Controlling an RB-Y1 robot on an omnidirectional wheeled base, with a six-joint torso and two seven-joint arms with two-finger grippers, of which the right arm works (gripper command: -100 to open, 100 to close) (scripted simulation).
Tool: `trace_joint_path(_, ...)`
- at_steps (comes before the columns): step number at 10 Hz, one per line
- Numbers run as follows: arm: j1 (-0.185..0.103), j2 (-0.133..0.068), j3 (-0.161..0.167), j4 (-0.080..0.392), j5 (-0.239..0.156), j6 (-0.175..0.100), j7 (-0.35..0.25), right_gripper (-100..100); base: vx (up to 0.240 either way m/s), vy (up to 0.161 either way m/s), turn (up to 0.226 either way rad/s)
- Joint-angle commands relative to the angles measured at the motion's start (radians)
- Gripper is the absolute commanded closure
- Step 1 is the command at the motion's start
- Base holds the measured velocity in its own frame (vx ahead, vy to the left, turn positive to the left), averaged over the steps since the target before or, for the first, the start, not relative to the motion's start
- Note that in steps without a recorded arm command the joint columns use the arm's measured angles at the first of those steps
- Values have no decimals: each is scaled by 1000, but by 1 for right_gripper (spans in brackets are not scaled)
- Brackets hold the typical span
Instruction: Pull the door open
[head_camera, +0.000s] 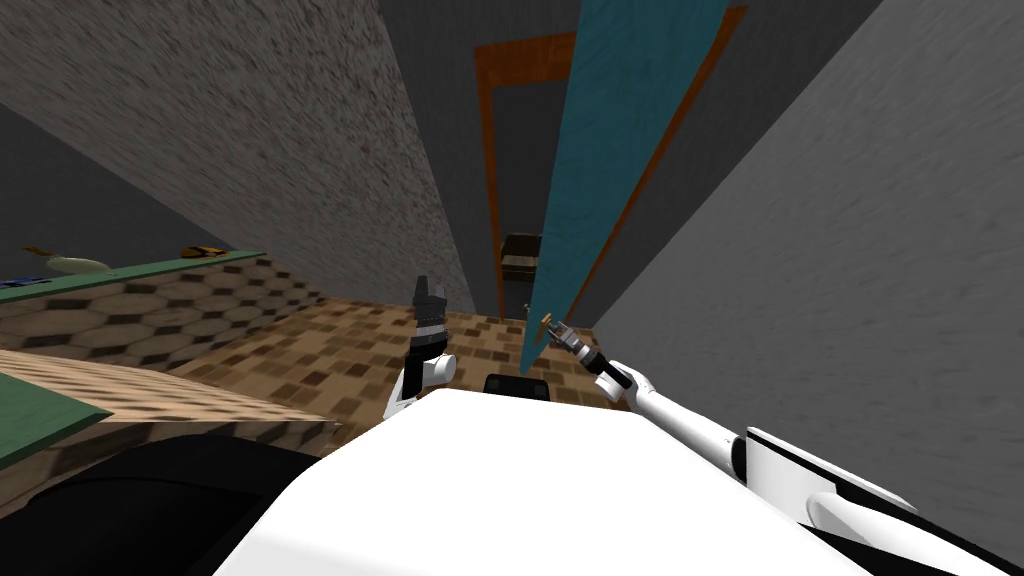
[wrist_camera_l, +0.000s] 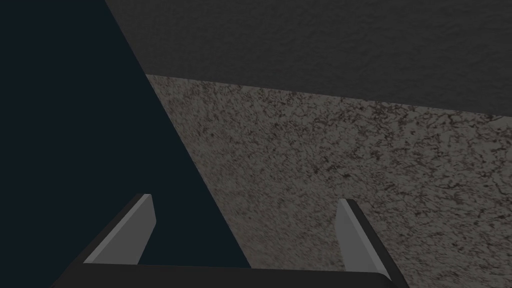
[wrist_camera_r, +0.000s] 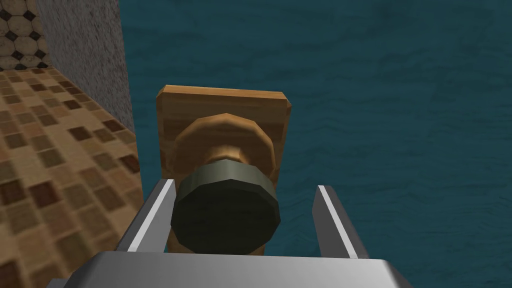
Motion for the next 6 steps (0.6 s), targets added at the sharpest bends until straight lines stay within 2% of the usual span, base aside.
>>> trace_joint_path(1,-3,-32,0,6,-5,-16,-18,100,-18,-27,119)
trace_joint_path(3,-7,-56,16,10,-4,-47,-40,100,-9,-24,123)
trace_joint_path(6,-12,-97,43,13,-4,-100,-76,100,-44,-64,243)
